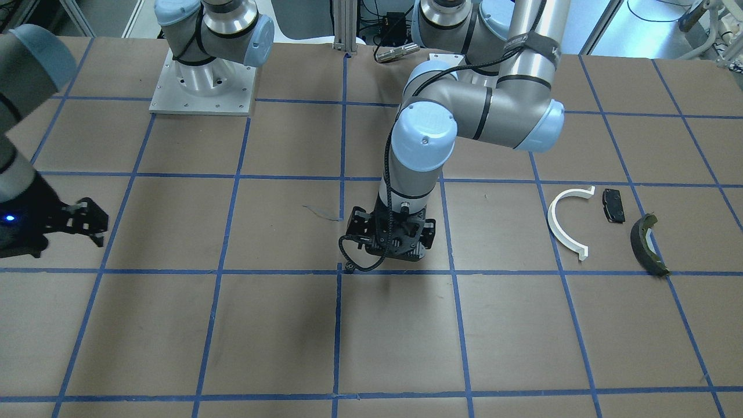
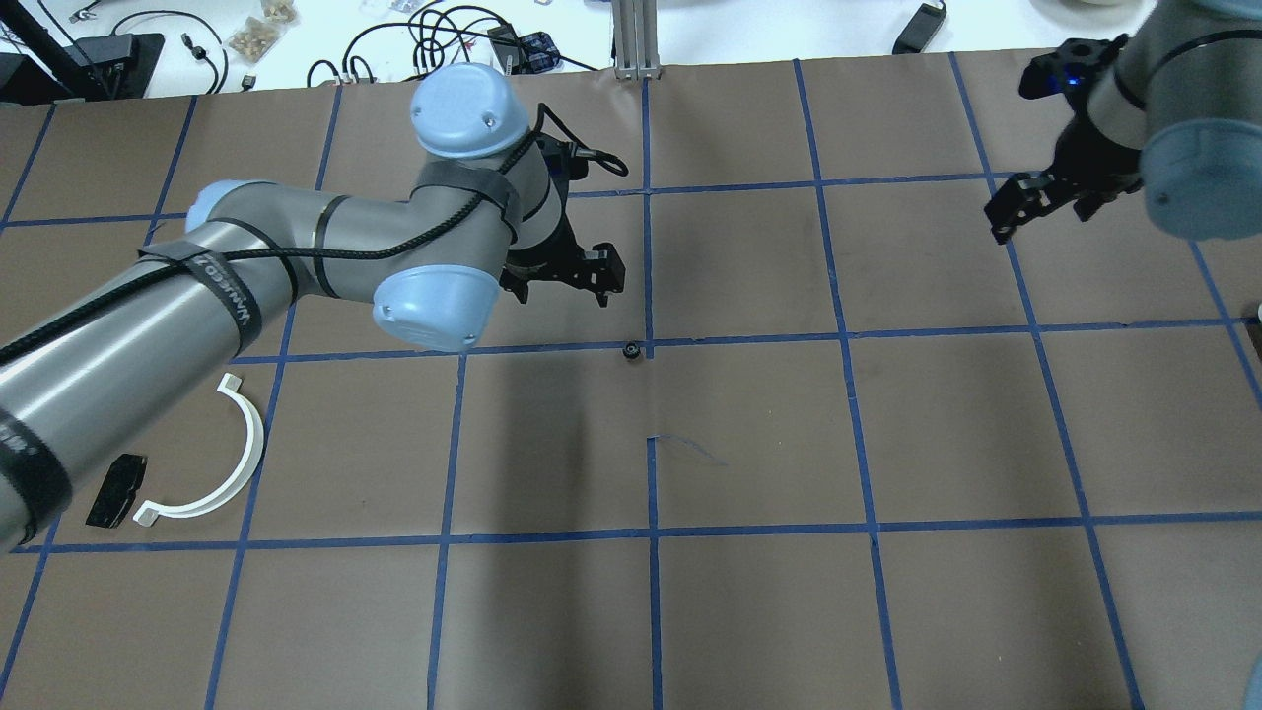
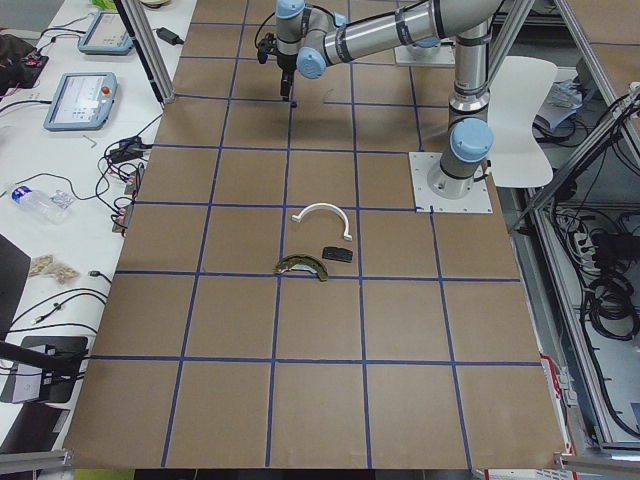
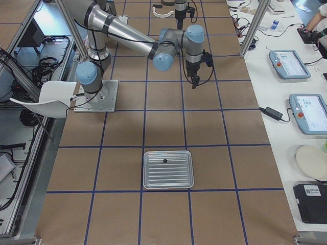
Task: Place bearing gear from tray to pile
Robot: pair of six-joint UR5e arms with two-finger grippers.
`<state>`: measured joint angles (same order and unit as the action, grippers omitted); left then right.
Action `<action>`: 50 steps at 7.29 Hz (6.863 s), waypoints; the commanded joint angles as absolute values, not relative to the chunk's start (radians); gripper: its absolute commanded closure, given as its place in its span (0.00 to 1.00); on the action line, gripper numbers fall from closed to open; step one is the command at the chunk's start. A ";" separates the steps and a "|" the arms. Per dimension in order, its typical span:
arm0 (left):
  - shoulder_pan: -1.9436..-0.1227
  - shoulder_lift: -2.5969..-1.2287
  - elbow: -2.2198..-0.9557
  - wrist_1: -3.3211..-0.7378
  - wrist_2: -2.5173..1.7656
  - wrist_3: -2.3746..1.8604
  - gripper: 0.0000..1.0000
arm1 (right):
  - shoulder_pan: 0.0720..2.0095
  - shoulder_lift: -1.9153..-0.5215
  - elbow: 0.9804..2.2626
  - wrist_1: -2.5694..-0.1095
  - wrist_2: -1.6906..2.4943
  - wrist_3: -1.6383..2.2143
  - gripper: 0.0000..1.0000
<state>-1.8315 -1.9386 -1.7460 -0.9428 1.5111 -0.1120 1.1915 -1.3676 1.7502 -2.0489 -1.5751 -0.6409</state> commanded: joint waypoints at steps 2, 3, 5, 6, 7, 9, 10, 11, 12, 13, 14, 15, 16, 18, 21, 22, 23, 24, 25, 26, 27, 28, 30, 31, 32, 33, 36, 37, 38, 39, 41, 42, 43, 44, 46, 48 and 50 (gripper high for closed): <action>-1.881 -2.051 -1.746 -0.873 1.482 -0.147 0.00 | 0.899 -1.341 1.749 -2.060 -1.563 -1.051 0.00; -1.888 -2.066 -1.747 -0.849 1.482 -0.155 0.00 | 0.803 -1.312 1.744 -2.060 -1.556 -1.242 0.00; -1.896 -2.091 -1.746 -0.838 1.482 -0.166 0.00 | 0.668 -1.232 1.736 -2.101 -1.563 -1.531 0.00; -1.898 -2.100 -1.747 -0.822 1.480 -0.167 0.06 | 0.626 -1.186 1.738 -2.138 -1.568 -1.589 0.01; -1.901 -2.106 -1.746 -0.822 1.482 -0.166 0.13 | 0.595 -1.139 1.746 -2.181 -1.566 -1.615 0.04; -1.902 -2.109 -1.746 -0.821 1.485 -0.166 0.24 | 0.583 -1.070 1.747 -2.255 -1.572 -1.632 0.09; -1.902 -2.109 -1.746 -0.822 1.485 -0.167 0.24 | 0.577 -1.060 1.750 -2.260 -1.574 -1.634 0.11; -1.902 -2.112 -1.746 -0.822 1.485 -0.167 0.25 | 0.575 -1.049 1.752 -2.261 -1.574 -1.634 0.11; -1.902 -2.114 -1.738 -0.822 1.485 -0.166 0.32 | 0.575 -1.049 1.750 -2.272 -1.574 -1.632 0.17; -1.904 -2.120 -1.732 -0.822 1.483 -0.167 0.33 | 0.575 -1.049 1.752 -2.276 -1.575 -1.631 0.22; -1.905 -2.123 -1.732 -0.822 1.483 -0.167 0.37 | 0.575 -1.049 1.752 -2.276 -1.581 -1.631 0.35; -1.907 -2.125 -1.732 -0.824 1.485 -0.166 0.54 | 0.575 -1.051 1.752 -2.275 -1.591 -1.629 0.50; -1.907 -2.126 -1.733 -0.824 1.489 -0.166 0.78 | 0.575 -1.051 1.752 -2.273 -1.592 -1.628 0.63; -1.910 -2.118 -1.732 -0.824 1.493 -0.164 1.00 | 0.575 -1.055 1.752 -2.276 -1.595 -1.617 0.81; -1.887 -2.062 -1.715 -0.850 1.499 -0.147 1.00 | 0.600 -1.130 1.746 -2.258 -1.632 -1.522 0.83; -1.849 -2.040 -1.691 -0.911 1.512 -0.137 1.00 | 0.662 -1.200 1.752 -2.243 -1.631 -1.432 0.83; -1.782 -2.014 -1.662 -1.002 1.541 -0.117 1.00 | 0.755 -1.256 1.753 -2.190 -1.640 -1.363 0.79; -1.687 -1.987 -1.635 -1.069 1.542 -0.086 1.00 | 0.840 -1.294 1.764 -2.174 -1.641 -1.233 0.79; -1.584 -1.964 -1.629 -1.103 1.543 0.028 1.00 | 0.938 -1.311 1.799 -2.166 -1.643 -1.091 0.79; -1.489 -1.939 -1.631 -1.136 1.545 0.111 1.00 | 1.028 -1.333 1.845 -2.169 -1.644 -0.925 0.79; -1.411 -1.918 -1.643 -1.141 1.581 0.223 1.00 | 1.116 -1.351 1.879 -2.171 -1.641 -0.767 0.82; -1.352 -1.908 -1.647 -1.143 1.621 0.298 1.00 | 1.203 -1.361 1.902 -2.171 -1.629 -0.636 0.82; -1.208 -1.896 -1.686 -1.152 1.626 0.464 1.00 | 1.444 -1.352 1.888 -2.187 -1.609 -0.261 0.81; -1.139 -1.891 -1.716 -1.138 1.625 0.585 1.00 | 1.568 -1.324 1.863 -2.187 -1.608 -0.082 0.80; -1.088 -1.887 -1.739 -1.138 1.624 0.625 1.00 | 1.673 -1.295 1.835 -2.224 -1.586 0.064 0.80; -1.059 -1.885 -1.753 -1.138 1.624 0.646 1.00 | 1.757 -1.257 1.801 -2.241 -1.557 0.204 0.79; -1.005 -1.899 -1.874 -1.029 1.624 0.692 1.00 | 1.919 -1.135 1.761 -2.247 -1.542 0.374 0.80; -0.997 -1.901 -1.938 -0.940 1.628 0.696 1.00 | 1.927 -1.109 1.767 -2.240 -1.533 0.374 0.80; -0.986 -1.904 -1.997 -0.886 1.628 0.696 1.00 | 1.928 -1.101 1.763 -2.240 -1.531 0.376 0.70; -0.968 -1.898 -2.028 -0.861 1.629 0.706 1.00 | 1.928 -1.095 1.766 -2.244 -1.531 0.374 0.01; -0.931 -1.894 -2.031 -0.862 1.632 0.751 1.00 | 1.925 -1.120 1.721 -2.231 -1.520 0.379 0.00; -0.927 -1.899 -2.033 -0.864 1.631 0.755 1.00 | 1.904 -1.171 1.648 -2.071 -1.490 0.386 0.00; -0.927 -1.893 -2.046 -0.859 1.629 0.762 0.87 | 1.898 -1.233 1.553 -1.914 -1.502 0.376 0.00; -0.927 -1.890 -2.048 -0.859 1.629 0.761 0.02 | 1.882 -1.264 1.458 -1.785 -1.490 0.377 0.00; -0.930 -1.873 -2.037 -0.859 1.632 0.761 0.00 | 1.840 -1.322 1.326 -1.554 -1.506 0.376 0.00; -0.959 -1.832 -1.990 -0.885 1.656 0.750 0.00 | 1.769 -1.425 1.325 -1.429 -1.537 0.326 0.00; -1.047 -1.793 -1.913 -0.923 1.667 0.697 0.00 | 1.758 -1.445 1.386 -1.484 -1.597 0.238 0.00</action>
